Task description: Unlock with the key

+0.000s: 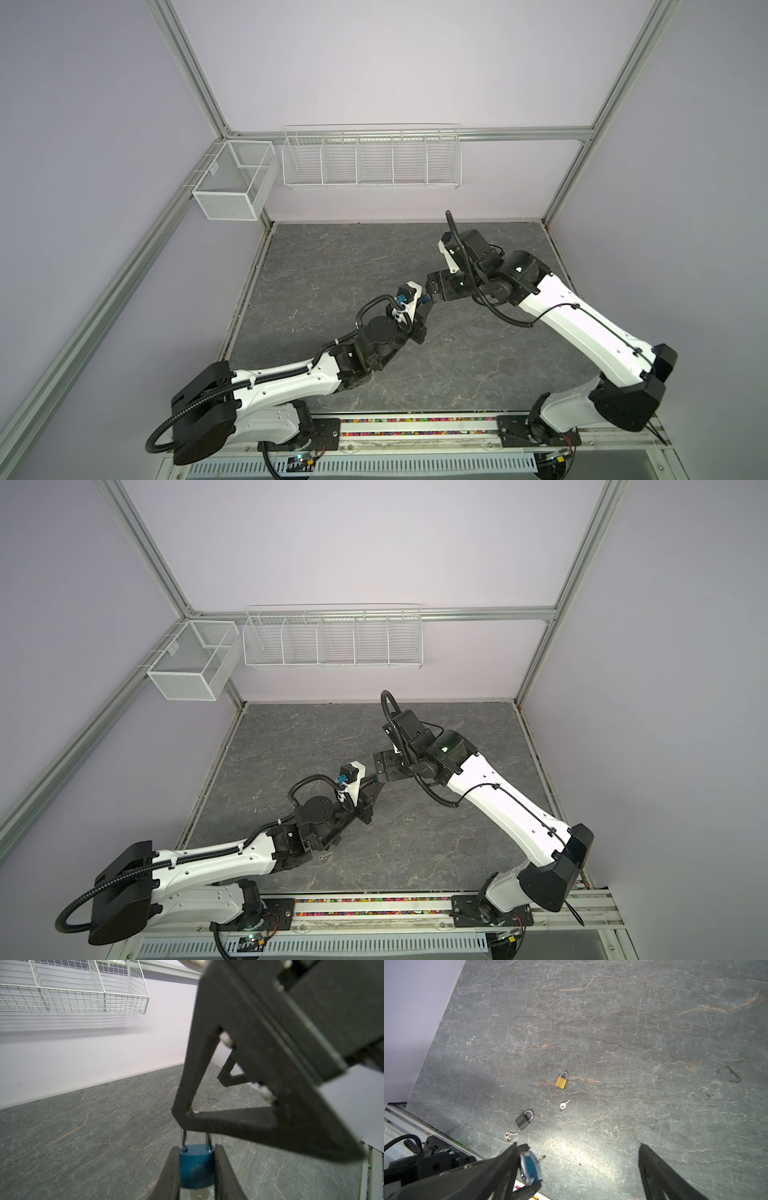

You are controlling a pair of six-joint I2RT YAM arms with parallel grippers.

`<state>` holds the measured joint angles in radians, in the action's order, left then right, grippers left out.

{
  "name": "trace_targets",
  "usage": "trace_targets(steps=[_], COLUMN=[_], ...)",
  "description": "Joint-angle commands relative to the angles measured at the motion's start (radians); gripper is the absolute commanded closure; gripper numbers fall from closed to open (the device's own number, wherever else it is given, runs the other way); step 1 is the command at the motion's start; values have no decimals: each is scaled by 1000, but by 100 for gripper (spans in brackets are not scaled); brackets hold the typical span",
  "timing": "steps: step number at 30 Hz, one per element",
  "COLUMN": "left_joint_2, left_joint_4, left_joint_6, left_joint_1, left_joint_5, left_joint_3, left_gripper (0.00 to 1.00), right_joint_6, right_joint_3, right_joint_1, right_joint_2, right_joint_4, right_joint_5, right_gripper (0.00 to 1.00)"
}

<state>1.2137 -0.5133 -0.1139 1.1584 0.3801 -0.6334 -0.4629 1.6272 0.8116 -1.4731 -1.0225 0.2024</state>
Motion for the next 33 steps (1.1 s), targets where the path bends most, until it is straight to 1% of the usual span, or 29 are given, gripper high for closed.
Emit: trace_targets(steps=[1, 6, 16, 28, 33], left_joint_2=[11, 7, 7, 18, 12], left_joint_4=[-32, -30, -19, -31, -31], left_joint_6=[33, 43, 68, 77, 75], left_joint_1=[10, 14, 20, 24, 26], left_joint_5=[-1, -2, -2, -3, 1], left_joint_3=[-3, -6, -15, -23, -22], left_gripper=[100, 100, 100, 100, 100], right_joint_6=[14, 22, 81, 131, 152], right_joint_3=[32, 47, 93, 153, 161], right_joint_1=[7, 7, 6, 7, 2], right_joint_2=[-14, -19, -20, -86, -103], right_joint_4=[-30, -66, -104, -157, -183], right_joint_5=[51, 91, 80, 83, 121], right_gripper=[8, 8, 7, 6, 6])
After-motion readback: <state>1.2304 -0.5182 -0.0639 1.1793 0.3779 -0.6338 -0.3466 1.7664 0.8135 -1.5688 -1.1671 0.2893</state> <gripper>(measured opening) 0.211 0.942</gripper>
